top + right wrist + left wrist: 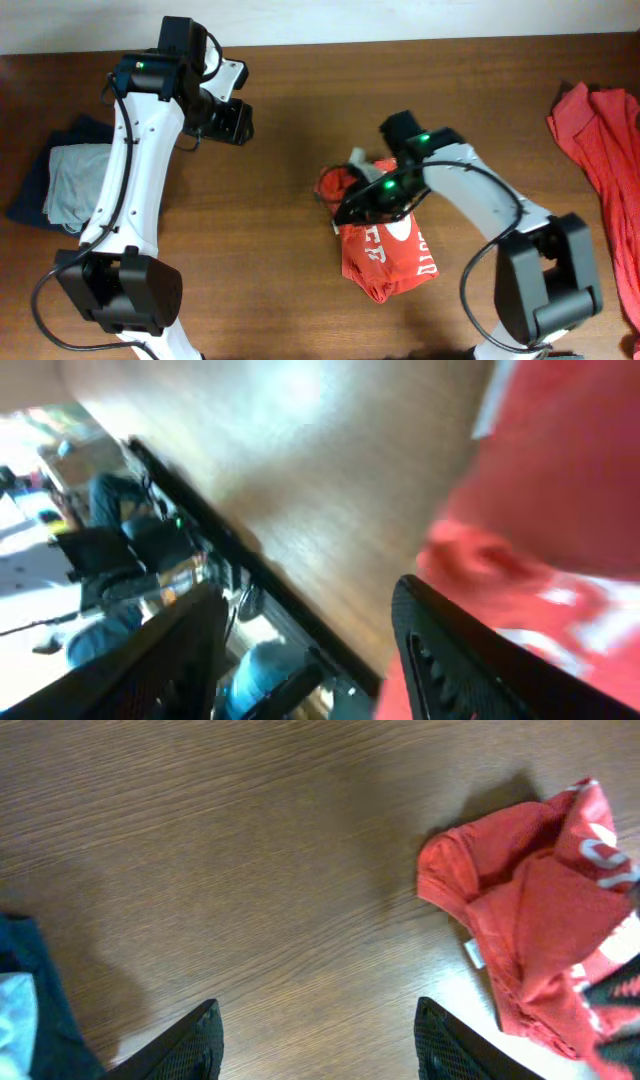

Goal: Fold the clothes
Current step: 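Smooth the printed bundle with both grippers from left and right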

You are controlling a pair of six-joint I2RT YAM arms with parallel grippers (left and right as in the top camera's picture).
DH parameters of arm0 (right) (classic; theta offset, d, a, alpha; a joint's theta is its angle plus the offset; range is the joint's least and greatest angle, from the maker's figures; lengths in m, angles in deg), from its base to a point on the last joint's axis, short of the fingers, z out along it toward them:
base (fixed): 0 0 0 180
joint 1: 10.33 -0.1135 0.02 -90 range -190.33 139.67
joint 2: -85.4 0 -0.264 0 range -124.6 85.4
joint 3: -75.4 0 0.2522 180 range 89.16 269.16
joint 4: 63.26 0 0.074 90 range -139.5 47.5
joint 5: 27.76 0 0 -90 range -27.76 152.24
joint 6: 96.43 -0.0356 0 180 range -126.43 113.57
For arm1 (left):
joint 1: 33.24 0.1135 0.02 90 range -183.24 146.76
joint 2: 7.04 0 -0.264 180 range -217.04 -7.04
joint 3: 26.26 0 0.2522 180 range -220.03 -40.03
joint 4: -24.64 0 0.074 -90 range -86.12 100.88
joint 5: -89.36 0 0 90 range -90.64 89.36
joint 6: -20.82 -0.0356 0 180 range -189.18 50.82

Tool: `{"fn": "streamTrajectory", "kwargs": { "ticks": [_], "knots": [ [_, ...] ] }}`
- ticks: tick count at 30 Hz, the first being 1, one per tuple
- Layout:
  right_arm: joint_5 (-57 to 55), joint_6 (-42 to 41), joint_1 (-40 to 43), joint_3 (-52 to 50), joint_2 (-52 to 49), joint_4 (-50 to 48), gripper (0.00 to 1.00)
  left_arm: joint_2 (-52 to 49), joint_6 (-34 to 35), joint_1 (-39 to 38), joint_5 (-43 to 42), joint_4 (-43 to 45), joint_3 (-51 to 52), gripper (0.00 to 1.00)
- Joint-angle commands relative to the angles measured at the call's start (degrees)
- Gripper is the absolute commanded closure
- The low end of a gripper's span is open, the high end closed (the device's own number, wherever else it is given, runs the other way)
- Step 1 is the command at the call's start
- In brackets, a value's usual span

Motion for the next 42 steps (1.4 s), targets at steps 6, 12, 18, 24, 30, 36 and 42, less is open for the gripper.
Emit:
{"fn": "streamTrajectory", "kwargs": {
  "ticks": [6, 12, 18, 24, 30, 36, 42],
  "knots": [
    [-8.2, -4.5, 13.3, 1.0, 5.3, 0.2, 0.85, 1.2, -3.5, -2.7, -2.5, 0.4, -0.7, 0.39],
    [-15.1, -12.0, 10.2, 0.7, 1.6, -3.3, 0.96, 1.2, -3.5, -3.3, -2.1, 2.2, -0.7, 0.39],
    [-18.2, -22.3, -0.5, -1.0, -4.5, -14.3, 0.96, 1.2, -3.5, -3.3, -2.1, 1.4, -0.7, 0.39],
    [-9.4, -19.9, -8.6, -0.7, -6.4, -27.5, 0.96, 1.2, -3.5, -3.3, -2.1, 0.3, -0.7, 0.39],
    [-12.1, -14.3, -4.4, 2.2, 0.2, -17.5, 0.96, 1.2, -3.5, -3.5, -2.5, -0.2, -0.7, 0.39],
    [-21.7, -8.9, 2.3, 4.8, 8.0, 2.4, 0.96, 1.2, -6.8, -7.1, -5.6, 1.9, -0.4, 0.4],
    [-27.6, -6.8, 3.5, 4.4, 9.2, 15.7, 0.96, 1.0, -11.9, -13.4, -6.2, 7.4, 3.0, 0.39]
  ]
}}
